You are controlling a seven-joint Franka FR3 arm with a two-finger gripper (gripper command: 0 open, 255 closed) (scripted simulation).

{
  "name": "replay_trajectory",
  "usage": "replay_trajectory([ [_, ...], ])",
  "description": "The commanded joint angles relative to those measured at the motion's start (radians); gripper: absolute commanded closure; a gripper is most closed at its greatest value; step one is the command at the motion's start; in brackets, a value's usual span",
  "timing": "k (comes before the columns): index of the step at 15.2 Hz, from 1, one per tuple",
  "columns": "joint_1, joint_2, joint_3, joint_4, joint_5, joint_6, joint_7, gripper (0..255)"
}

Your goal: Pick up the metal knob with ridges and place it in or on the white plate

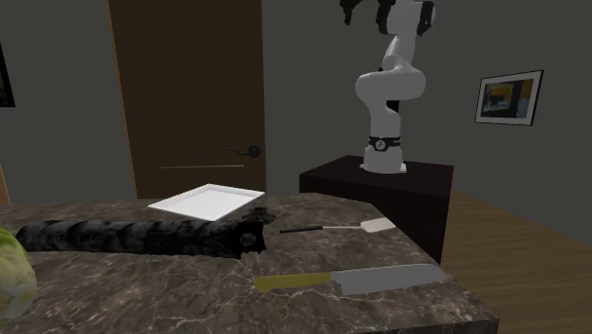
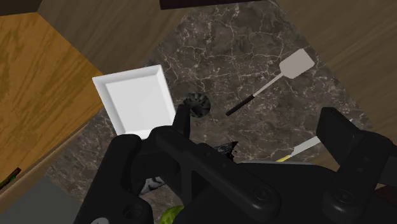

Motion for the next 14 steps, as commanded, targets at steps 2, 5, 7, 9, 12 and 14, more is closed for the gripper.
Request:
replay_trajectory([
  [2,-0.002,0.006,-0.009,-0.026,-0.004,0.034,-0.003,0],
  [5,-0.011,0.034,-0.035,-0.097,-0.017,0.136,-0.012,0],
  [7,-0.018,0.061,-0.053,-0.138,-0.026,0.205,-0.018,0],
  [9,-0.025,0.093,-0.07,-0.174,-0.035,0.276,-0.024,0],
  [12,-0.036,0.154,-0.097,-0.217,-0.048,0.383,-0.032,0],
  [14,-0.044,0.202,-0.114,-0.24,-0.056,0.455,-0.038,0],
])
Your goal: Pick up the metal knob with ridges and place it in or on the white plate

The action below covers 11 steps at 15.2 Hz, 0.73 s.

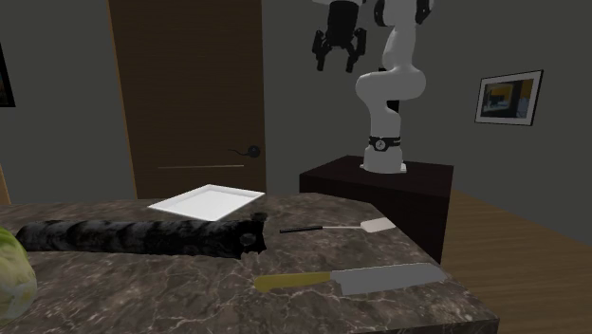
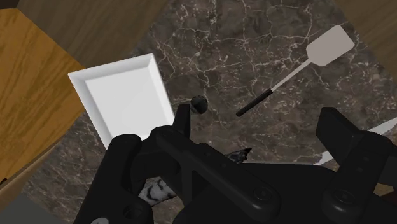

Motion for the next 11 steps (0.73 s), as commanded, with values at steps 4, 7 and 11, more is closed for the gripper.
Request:
replay_trajectory([
  [4,-0.022,0.138,-0.049,-0.042,-0.021,0.189,-0.022,0],
  [7,-0.031,0.237,-0.073,-0.046,-0.027,0.296,-0.033,0],
  [11,-0.041,0.384,-0.104,-0.031,-0.025,0.431,-0.051,0],
])
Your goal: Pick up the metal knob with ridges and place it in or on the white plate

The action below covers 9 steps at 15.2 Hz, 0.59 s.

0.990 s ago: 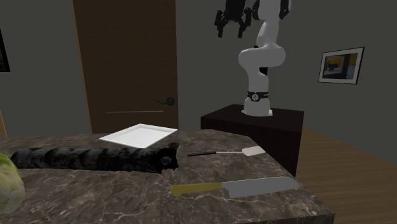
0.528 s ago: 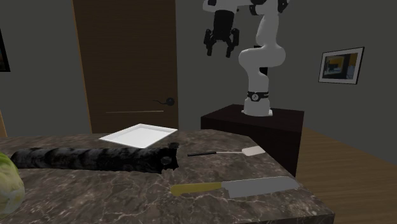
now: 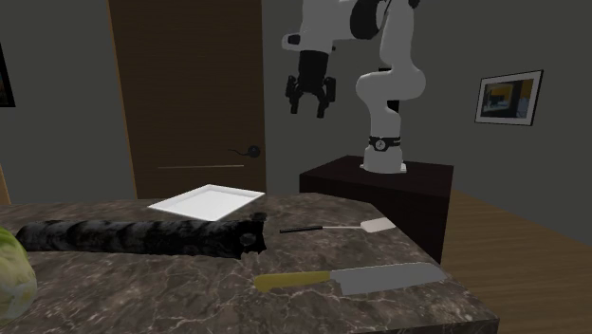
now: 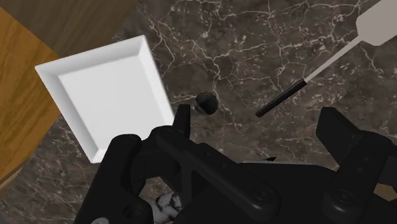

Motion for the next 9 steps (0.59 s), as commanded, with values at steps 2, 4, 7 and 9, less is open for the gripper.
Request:
replay_trajectory([
  [2,-0.006,0.128,-0.022,0.026,0.009,0.106,-0.018,0],
  [4,-0.01,0.208,-0.033,0.048,0.021,0.166,-0.033,0],
  [7,-0.017,0.331,-0.045,0.092,0.05,0.246,-0.062,0],
  [9,-0.026,0.413,-0.048,0.127,0.076,0.294,-0.085,0],
])
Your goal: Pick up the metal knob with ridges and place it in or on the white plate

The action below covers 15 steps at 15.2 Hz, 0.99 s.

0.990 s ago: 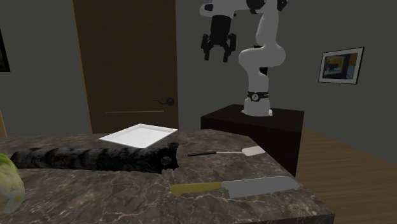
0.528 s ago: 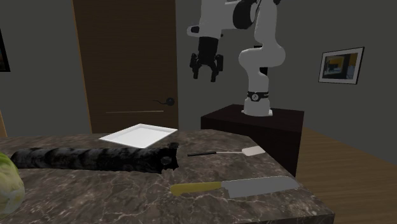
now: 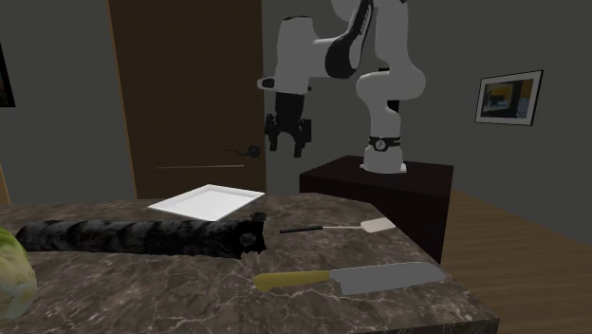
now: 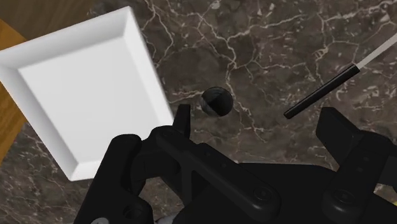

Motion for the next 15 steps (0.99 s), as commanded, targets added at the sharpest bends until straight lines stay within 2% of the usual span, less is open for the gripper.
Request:
replay_trajectory([
  [1,-0.007,0.086,0.001,0.047,0.028,0.04,-0.021,0],
  [9,-0.08,0.41,0.043,0.252,0.126,0.159,-0.107,0],
  [15,-0.095,0.492,0.055,0.286,0.136,0.207,-0.115,0],
])
